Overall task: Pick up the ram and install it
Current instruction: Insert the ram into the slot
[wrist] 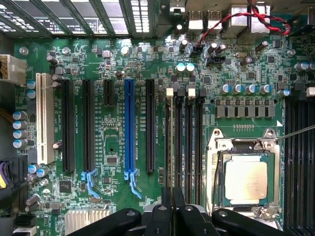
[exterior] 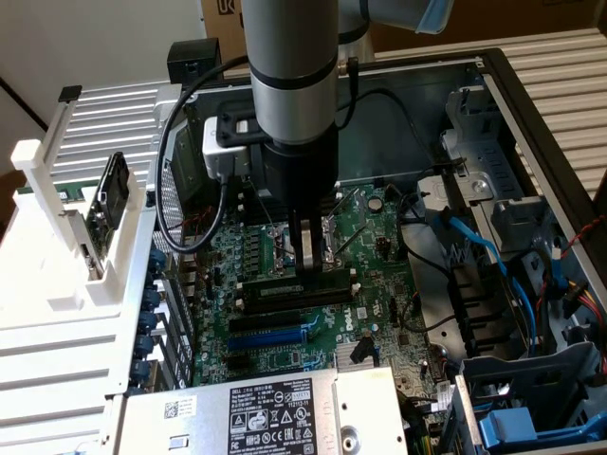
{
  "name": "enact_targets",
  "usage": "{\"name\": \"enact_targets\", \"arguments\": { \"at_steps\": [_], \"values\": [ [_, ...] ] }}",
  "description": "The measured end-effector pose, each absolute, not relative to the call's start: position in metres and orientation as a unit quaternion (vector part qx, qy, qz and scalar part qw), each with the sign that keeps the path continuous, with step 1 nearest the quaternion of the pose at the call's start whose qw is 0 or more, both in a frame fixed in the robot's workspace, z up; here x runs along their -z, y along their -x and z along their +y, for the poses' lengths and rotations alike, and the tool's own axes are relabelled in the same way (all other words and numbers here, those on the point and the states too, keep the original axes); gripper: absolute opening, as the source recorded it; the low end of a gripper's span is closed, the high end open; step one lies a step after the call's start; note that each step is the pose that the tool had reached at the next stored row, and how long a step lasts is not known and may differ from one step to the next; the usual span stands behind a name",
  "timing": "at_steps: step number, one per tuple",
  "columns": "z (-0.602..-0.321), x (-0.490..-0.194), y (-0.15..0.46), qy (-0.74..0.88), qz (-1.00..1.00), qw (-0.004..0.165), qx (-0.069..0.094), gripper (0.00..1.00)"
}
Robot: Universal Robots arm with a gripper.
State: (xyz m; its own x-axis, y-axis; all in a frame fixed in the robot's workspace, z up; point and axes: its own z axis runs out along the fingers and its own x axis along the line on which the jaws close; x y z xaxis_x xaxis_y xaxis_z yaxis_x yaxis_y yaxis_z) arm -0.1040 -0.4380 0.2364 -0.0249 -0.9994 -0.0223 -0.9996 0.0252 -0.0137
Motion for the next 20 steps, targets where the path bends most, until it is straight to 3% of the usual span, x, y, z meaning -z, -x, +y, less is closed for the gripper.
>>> {"name": "enact_targets", "arguments": {
  "at_steps": [20],
  "values": [
    [-0.4371,-0.2326,0.1040,0.699,0.715,0.013,-0.003,0.12]
  ]
}}
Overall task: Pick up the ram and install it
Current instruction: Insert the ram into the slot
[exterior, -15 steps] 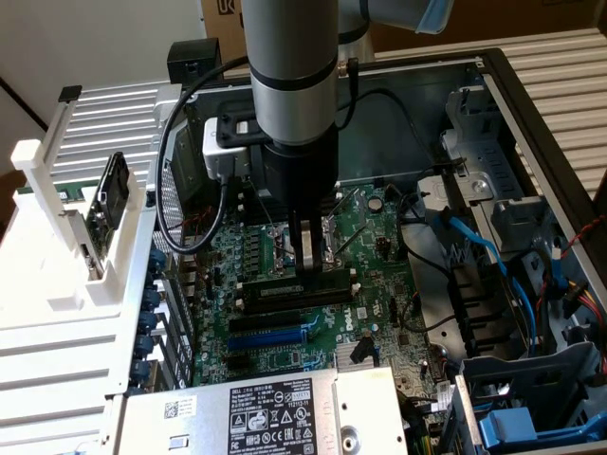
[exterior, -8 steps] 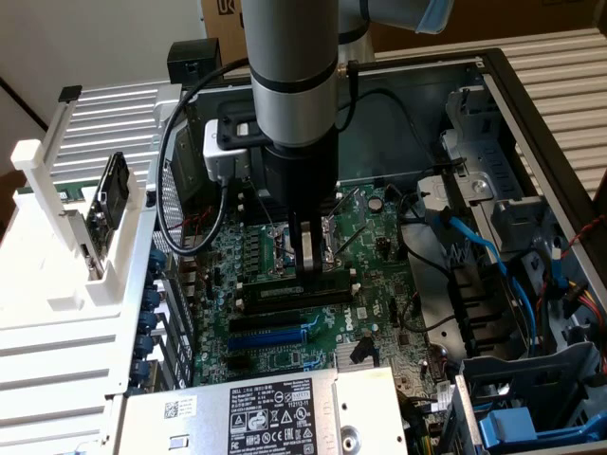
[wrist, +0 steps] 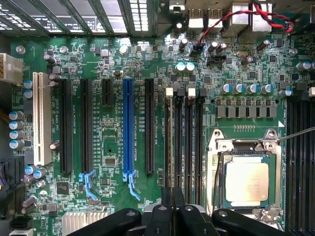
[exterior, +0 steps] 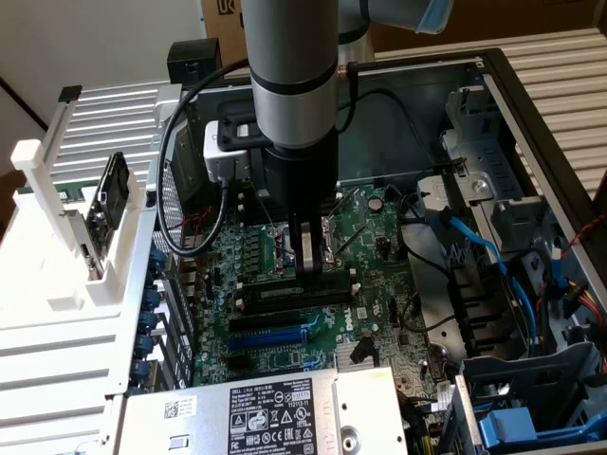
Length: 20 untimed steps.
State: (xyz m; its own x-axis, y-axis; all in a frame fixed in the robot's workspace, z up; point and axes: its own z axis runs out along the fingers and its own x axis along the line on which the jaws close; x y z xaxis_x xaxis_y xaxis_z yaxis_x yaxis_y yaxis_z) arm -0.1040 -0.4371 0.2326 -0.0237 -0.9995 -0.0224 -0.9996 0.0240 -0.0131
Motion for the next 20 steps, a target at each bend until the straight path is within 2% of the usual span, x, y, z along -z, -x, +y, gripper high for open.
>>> {"name": "enact_targets", "arguments": {
  "at_steps": [20],
  "values": [
    [-0.4364,-0.2316,0.1029,0.701,0.714,0.012,-0.003,0.12]
  ]
}}
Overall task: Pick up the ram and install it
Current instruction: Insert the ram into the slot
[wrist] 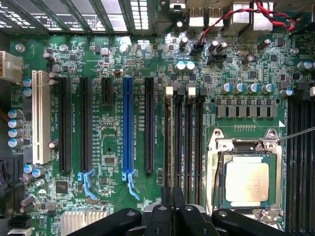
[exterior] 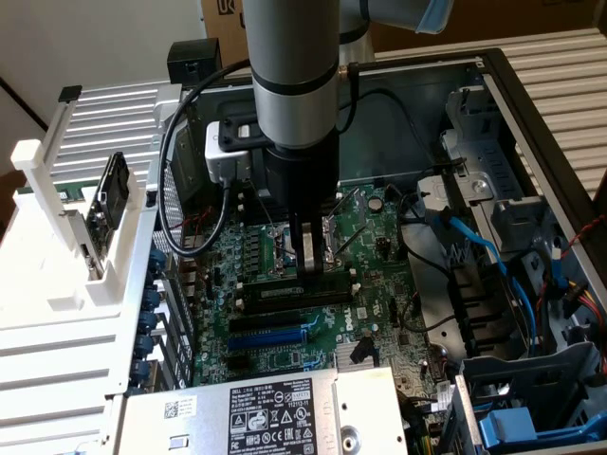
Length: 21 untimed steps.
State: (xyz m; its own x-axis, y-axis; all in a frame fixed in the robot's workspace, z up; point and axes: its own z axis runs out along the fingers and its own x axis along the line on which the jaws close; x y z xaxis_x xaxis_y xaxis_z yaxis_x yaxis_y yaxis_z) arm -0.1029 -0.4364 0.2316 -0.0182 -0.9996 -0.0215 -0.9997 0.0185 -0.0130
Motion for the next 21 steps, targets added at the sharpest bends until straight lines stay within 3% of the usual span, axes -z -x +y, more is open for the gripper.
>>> {"name": "enact_targets", "arguments": {
  "at_steps": [21],
  "values": [
    [-0.4363,-0.2290,0.1029,0.701,0.713,0.012,-0.003,0.12]
  ]
}}
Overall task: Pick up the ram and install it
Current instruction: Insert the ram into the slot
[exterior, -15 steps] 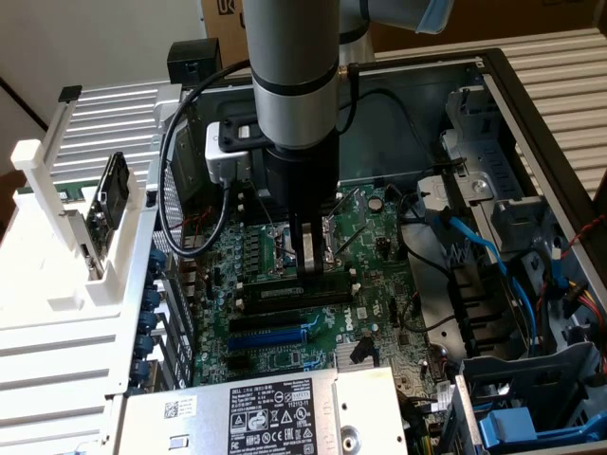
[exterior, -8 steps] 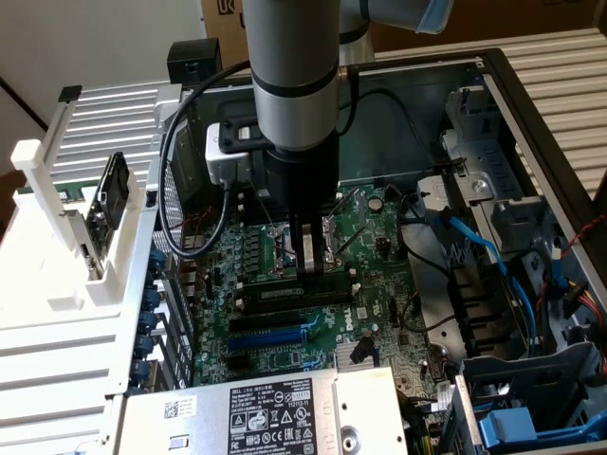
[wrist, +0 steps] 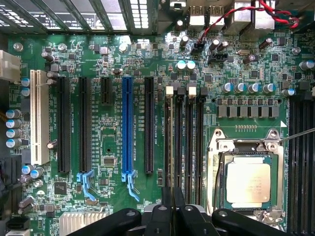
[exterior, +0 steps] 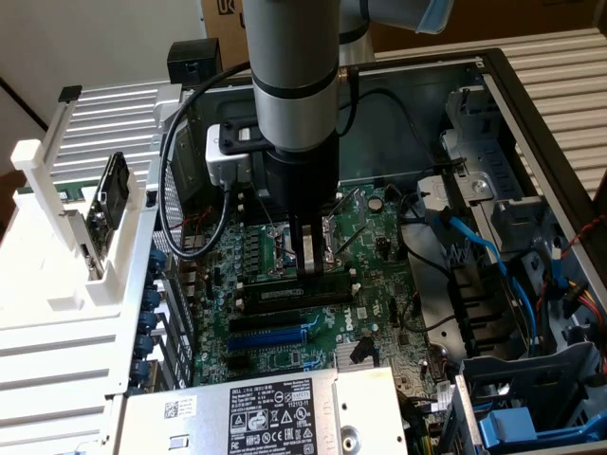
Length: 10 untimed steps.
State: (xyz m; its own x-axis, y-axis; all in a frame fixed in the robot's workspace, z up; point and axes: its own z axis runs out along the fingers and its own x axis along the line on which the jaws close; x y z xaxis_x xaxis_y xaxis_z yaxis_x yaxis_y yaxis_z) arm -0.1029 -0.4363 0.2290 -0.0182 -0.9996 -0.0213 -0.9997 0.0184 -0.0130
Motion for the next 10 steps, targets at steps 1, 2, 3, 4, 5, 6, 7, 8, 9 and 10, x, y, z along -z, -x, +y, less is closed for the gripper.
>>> {"name": "enact_targets", "arguments": {
  "at_steps": [1,2,3,4,5,6,7,8,9,10],
  "values": [
    [-0.4363,-0.2290,0.1029,0.701,0.713,0.012,-0.003,0.12],
    [-0.4363,-0.2290,0.1029,0.701,0.713,0.012,-0.003,0.12],
    [-0.4363,-0.2290,0.1029,0.701,0.713,0.012,-0.003,0.12],
    [-0.4363,-0.2290,0.1029,0.701,0.713,0.012,-0.003,0.12],
    [-0.4362,-0.2287,0.1027,0.701,0.713,0.013,-0.003,0.13],
    [-0.4363,-0.2288,0.1028,0.701,0.713,0.012,-0.003,0.13],
    [-0.4363,-0.2288,0.1028,0.701,0.713,0.012,-0.003,0.20],
    [-0.4363,-0.2289,0.1028,0.701,0.713,0.012,-0.003,0.20],
    [-0.4363,-0.2290,0.1029,0.701,0.713,0.012,-0.003,0.20],
    [-0.4363,-0.2294,0.1035,0.700,0.714,0.012,-0.003,0.20]
  ]
}}
